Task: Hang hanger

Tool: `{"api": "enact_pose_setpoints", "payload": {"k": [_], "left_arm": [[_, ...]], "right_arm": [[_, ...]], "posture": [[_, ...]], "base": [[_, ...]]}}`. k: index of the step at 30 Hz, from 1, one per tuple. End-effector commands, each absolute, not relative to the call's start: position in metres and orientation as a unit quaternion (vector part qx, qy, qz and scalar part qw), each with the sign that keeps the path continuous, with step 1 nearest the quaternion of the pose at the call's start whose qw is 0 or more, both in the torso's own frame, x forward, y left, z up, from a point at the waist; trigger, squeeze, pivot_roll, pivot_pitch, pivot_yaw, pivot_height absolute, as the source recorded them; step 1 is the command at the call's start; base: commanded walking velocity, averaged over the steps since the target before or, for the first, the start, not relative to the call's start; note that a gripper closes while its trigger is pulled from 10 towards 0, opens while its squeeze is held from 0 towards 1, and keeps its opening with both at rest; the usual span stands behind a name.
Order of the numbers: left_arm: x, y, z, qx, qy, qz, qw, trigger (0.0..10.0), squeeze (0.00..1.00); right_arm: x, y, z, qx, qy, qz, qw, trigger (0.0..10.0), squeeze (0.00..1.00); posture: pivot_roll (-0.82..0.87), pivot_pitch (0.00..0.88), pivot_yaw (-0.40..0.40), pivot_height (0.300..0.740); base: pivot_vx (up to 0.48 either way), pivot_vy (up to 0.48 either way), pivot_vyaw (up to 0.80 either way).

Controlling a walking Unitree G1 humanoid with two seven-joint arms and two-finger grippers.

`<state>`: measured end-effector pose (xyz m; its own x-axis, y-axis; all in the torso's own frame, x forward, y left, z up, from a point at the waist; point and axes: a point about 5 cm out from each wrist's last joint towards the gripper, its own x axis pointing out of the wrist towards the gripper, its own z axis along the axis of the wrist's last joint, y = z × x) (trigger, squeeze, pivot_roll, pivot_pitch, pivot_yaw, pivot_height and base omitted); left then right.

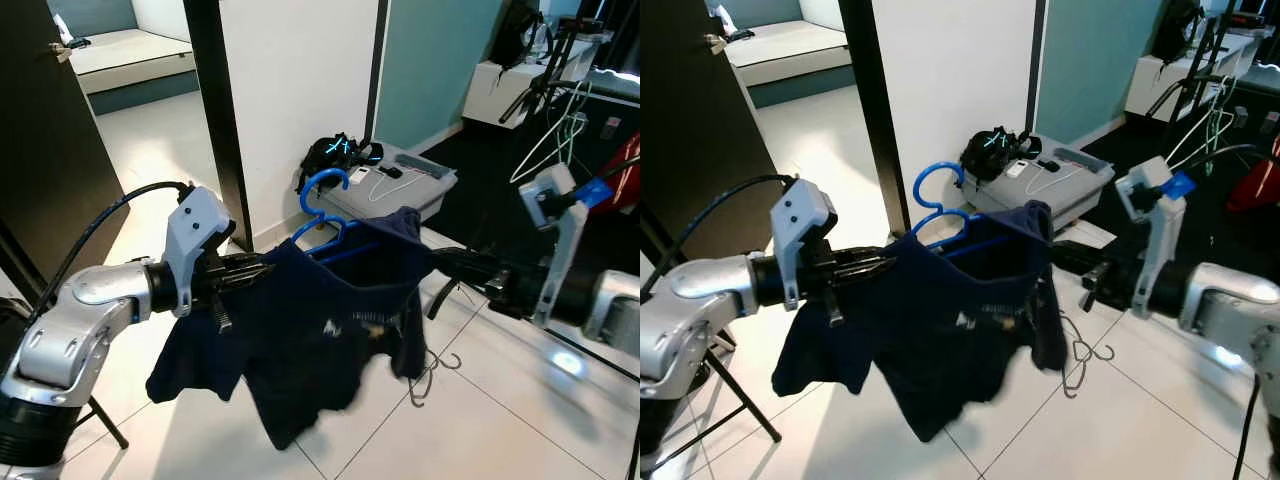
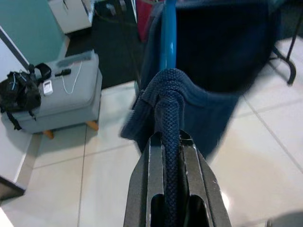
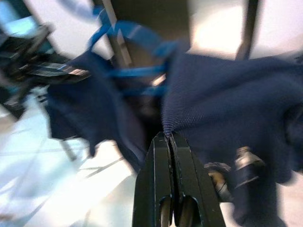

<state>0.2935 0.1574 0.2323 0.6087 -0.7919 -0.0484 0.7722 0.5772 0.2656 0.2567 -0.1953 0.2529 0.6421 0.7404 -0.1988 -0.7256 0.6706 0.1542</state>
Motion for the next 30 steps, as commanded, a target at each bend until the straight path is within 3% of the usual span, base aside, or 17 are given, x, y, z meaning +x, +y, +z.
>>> {"api": "enact_pose_setpoints", "payload": {"k": [1,2,4,5,7,11,18,19,21,22,23,24,25,27,30], "left_arm": [[0.295,0.16,0.244,0.135,-0.066,-0.426,0.892,10.0,0.0],[0.295,0.16,0.244,0.135,-0.066,-0.426,0.892,10.0,0.0],[0.294,0.134,0.243,0.101,-0.096,-0.423,0.896,10.0,0.0],[0.294,0.134,0.243,0.101,-0.096,-0.423,0.896,10.0,0.0],[0.291,0.117,0.245,0.078,-0.115,-0.425,0.894,10.0,0.0],[0.282,0.099,0.246,0.055,-0.122,-0.454,0.881,10.0,0.0],[0.28,0.096,0.245,0.048,-0.123,-0.462,0.877,10.0,0.0],[0.278,0.095,0.244,0.047,-0.122,-0.466,0.875,10.0,0.0],[0.278,0.095,0.244,0.047,-0.122,-0.466,0.875,10.0,0.0],[0.279,0.099,0.242,0.059,-0.116,-0.463,0.877,10.0,0.0],[0.279,0.099,0.242,0.059,-0.116,-0.463,0.877,10.0,0.0],[0.283,0.106,0.238,0.08,-0.107,-0.451,0.882,10.0,0.0],[0.283,0.106,0.238,0.08,-0.107,-0.451,0.882,10.0,0.0],[0.289,0.118,0.233,0.101,-0.095,-0.422,0.896,10.0,0.0],[0.291,0.121,0.231,0.099,-0.093,-0.406,0.904,10.0,0.0]], "right_arm": [[0.255,-0.192,0.252,0.024,0.124,0.41,0.903,0.0,0.0],[0.255,-0.192,0.252,0.024,0.124,0.41,0.903,0.0,0.0],[0.257,-0.153,0.236,0.065,0.123,0.44,0.887,0.0,0.0],[0.257,-0.153,0.236,0.065,0.123,0.44,0.887,0.0,0.0],[0.257,-0.126,0.232,0.092,0.116,0.459,0.876,0.0,0.0],[0.256,-0.115,0.235,0.109,0.105,0.478,0.866,0.1,0.0],[0.256,-0.115,0.235,0.109,0.104,0.48,0.864,0.3,0.0],[0.255,-0.119,0.235,0.093,0.104,0.475,0.869,8.0,0.0],[0.255,-0.119,0.235,0.093,0.104,0.475,0.869,8.0,0.0],[0.26,-0.132,0.233,0.083,0.105,0.442,0.887,10.0,0.39],[0.26,-0.132,0.233,0.083,0.105,0.442,0.887,10.0,0.39],[0.266,-0.151,0.23,0.079,0.107,0.395,0.909,10.0,1.0],[0.266,-0.151,0.23,0.079,0.107,0.395,0.909,10.0,1.0],[0.276,-0.186,0.225,0.091,0.103,0.302,0.943,10.0,1.0],[0.278,-0.199,0.223,0.101,0.097,0.263,0.954,10.0,1.0]], "posture": [[-0.11,0.006,0.009,0.74],[-0.11,0.006,0.009,0.74],[-0.1,0.003,0.009,0.74],[-0.1,0.003,0.009,0.74],[-0.1,0.004,0.007,0.74],[-0.09,0.004,0.006,0.74],[-0.09,0.004,0.006,0.74],[-0.09,0.007,0.005,0.74],[-0.09,0.007,0.005,0.74],[-0.1,0.009,0.006,0.74],[-0.1,0.009,0.006,0.74],[-0.1,0.01,0.008,0.74],[-0.1,0.01,0.008,0.74],[-0.11,0.013,0.013,0.74],[-0.11,0.015,0.016,0.74]], "base": [[0.0,0.0,0.0],[0.0,0.0,0.0],[0.0,0.0,0.0],[0.0,0.0,0.0],[0.0,0.0,0.0],[0.0,0.0,0.0],[0.0,0.0,0.0],[0.0,0.0,0.0],[0.0,0.0,0.0],[0.0,0.0,0.0],[0.0,0.0,0.0],[0.0,0.0,0.0],[0.0,0.0,0.0],[0.0,0.0,0.0],[0.0,0.0,0.0]]}}
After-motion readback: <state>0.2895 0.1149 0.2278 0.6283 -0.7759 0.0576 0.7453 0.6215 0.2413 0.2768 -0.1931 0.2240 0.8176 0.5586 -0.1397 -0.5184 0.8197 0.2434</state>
